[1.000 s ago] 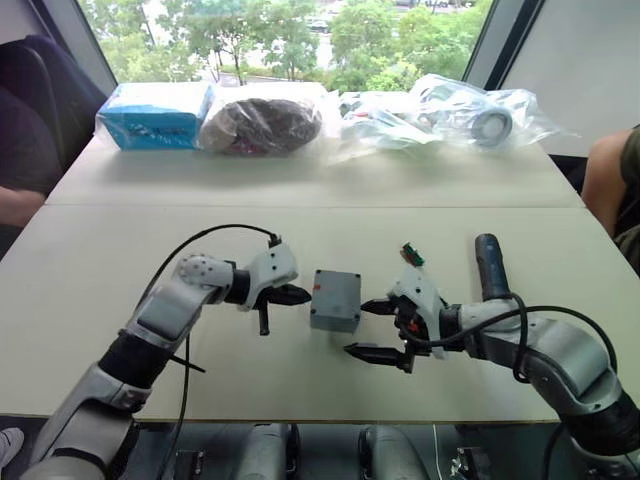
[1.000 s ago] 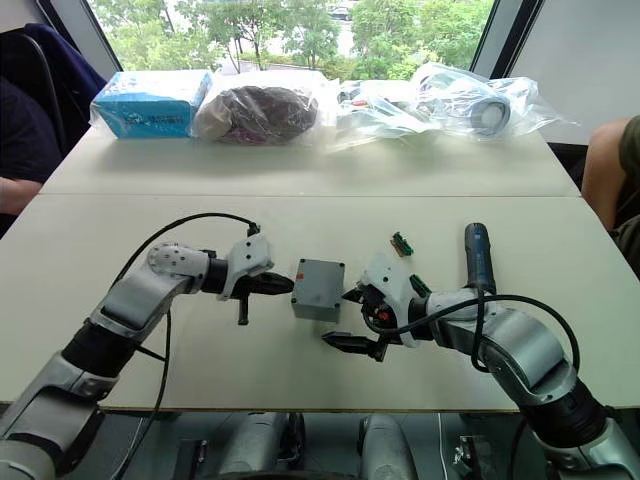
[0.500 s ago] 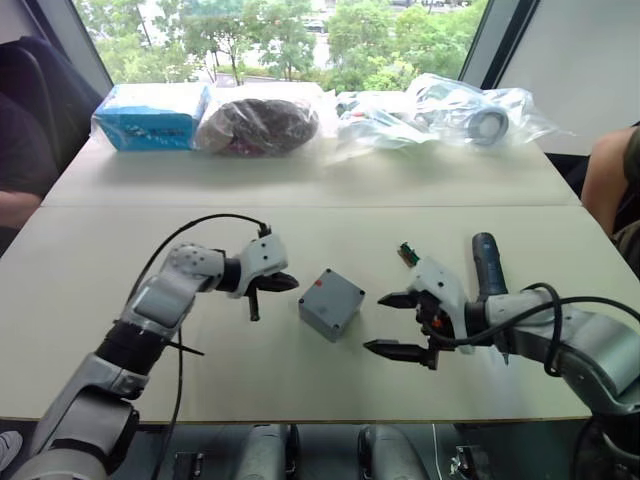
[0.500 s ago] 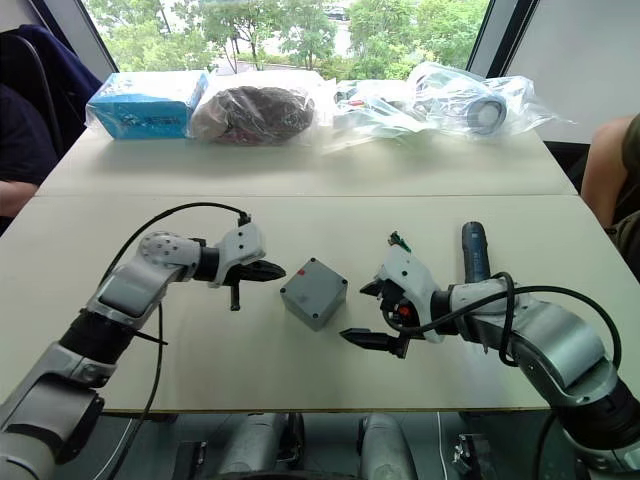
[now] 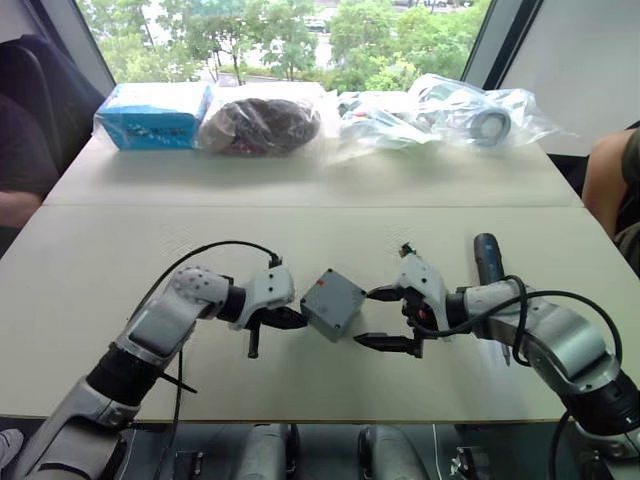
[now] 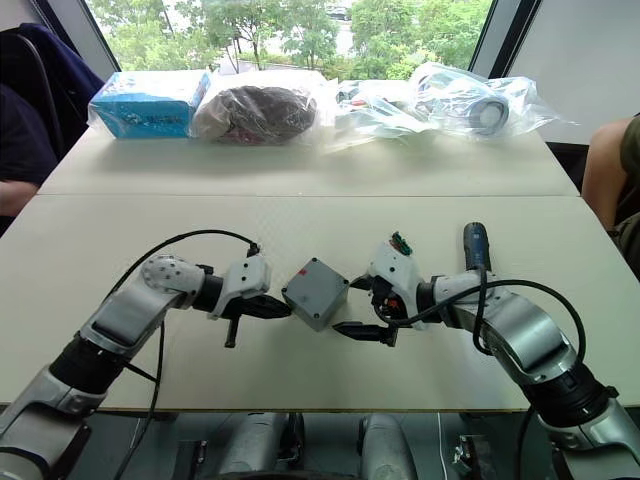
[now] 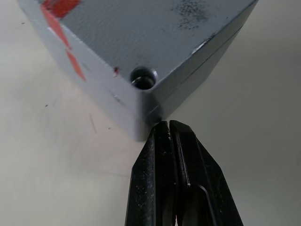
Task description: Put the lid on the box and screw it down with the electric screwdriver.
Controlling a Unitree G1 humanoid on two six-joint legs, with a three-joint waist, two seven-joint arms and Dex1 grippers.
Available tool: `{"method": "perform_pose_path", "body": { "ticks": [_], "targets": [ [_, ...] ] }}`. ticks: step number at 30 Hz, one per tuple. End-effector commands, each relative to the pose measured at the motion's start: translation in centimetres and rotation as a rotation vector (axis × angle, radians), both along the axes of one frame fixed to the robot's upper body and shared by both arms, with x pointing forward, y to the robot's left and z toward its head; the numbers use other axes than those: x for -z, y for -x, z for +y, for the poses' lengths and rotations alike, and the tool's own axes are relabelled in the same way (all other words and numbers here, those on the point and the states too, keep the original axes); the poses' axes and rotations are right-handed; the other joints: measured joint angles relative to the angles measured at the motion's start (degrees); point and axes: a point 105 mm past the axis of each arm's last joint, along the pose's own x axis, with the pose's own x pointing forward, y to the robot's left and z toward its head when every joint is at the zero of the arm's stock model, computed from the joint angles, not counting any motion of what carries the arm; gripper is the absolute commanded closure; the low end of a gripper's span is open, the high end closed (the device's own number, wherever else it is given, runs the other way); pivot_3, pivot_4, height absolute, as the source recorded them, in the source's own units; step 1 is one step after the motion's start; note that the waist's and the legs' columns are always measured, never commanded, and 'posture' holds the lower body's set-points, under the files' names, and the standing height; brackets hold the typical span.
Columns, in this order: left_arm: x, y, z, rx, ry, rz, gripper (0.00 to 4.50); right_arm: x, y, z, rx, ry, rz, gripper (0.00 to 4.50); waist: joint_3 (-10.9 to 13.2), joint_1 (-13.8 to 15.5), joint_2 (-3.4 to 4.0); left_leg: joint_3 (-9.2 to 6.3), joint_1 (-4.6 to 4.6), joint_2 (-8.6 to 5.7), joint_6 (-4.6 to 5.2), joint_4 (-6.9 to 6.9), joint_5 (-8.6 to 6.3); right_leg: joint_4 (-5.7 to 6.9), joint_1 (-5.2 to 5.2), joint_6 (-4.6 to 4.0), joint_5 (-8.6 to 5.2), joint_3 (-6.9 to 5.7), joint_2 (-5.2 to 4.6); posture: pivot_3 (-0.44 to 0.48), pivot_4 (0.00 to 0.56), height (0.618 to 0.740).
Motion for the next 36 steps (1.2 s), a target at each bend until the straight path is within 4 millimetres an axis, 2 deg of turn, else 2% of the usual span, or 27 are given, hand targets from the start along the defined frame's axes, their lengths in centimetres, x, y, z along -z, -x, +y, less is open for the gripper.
{"method": "perform_pose_path", "body": {
  "ticks": [1,9,25,28,32,34,36],
  "targets": [
    [-0.9,-1.3,-0.4,-0.046,0.028,-0.063,4.5,-0.7,1.2,0.9,-0.055,-0.024,-0.005,0.01,0.0,0.05,0.0,-0.01,0.01,0.0,0.0,0.0,0.0,0.0,0.02,0.0,0.0,0.0,0.0,0.0,0.15,0.74],
    [-1.2,-1.7,-0.9,-0.035,0.037,-0.083,4.5,-0.8,2.3,1.3,-0.049,-0.041,0.026,0.01,0.0,-0.04,-0.01,-0.02,0.01,0.0,0.0,0.0,0.0,0.01,0.01,0.0,0.0,-0.01,0.0,0.0,0.15,0.74],
    [-2.0,-2.3,-1.1,-0.039,0.055,-0.105,4.5,-0.3,2.4,0.7,-0.03,-0.004,0.054,0.01,0.0,-0.02,-0.01,-0.02,0.01,0.0,0.0,0.0,0.0,0.01,0.01,0.0,0.0,-0.01,0.0,0.0,0.15,0.74],
    [-2.0,-2.1,-0.7,-0.038,0.04,-0.103,4.5,0.0,1.9,-0.3,0.002,0.048,0.035,0.01,0.0,-0.02,-0.01,-0.02,0.01,0.0,0.0,0.0,0.0,0.01,0.01,0.0,0.0,-0.01,0.0,0.0,0.15,0.74],
    [-1.8,-1.7,0.3,-0.037,0.016,-0.086,4.5,-1.0,1.1,-2.1,0.054,0.063,0.001,0.01,0.0,-0.04,-0.01,-0.02,0.01,0.0,0.0,0.01,0.0,0.01,0.0,0.0,0.0,-0.01,0.0,0.0,0.15,0.74],
    [-2.3,-1.5,1.0,-0.042,0.019,-0.065,4.5,-2.3,0.4,-3.4,0.122,0.016,-0.007,0.01,0.0,-0.03,-0.01,-0.02,0.01,0.0,0.0,0.0,0.0,0.01,0.01,0.0,0.0,-0.01,0.0,0.0,0.15,0.74],
    [-3.0,-1.9,1.8,-0.072,0.036,-0.06,4.5,-4.2,-0.7,-4.6,0.203,-0.104,-0.008,0.01,0.0,-0.03,-0.02,-0.01,0.01,0.0,0.0,0.0,0.0,0.01,0.02,0.0,0.0,0.0,-0.01,0.0,0.15,0.74]
  ]
}}
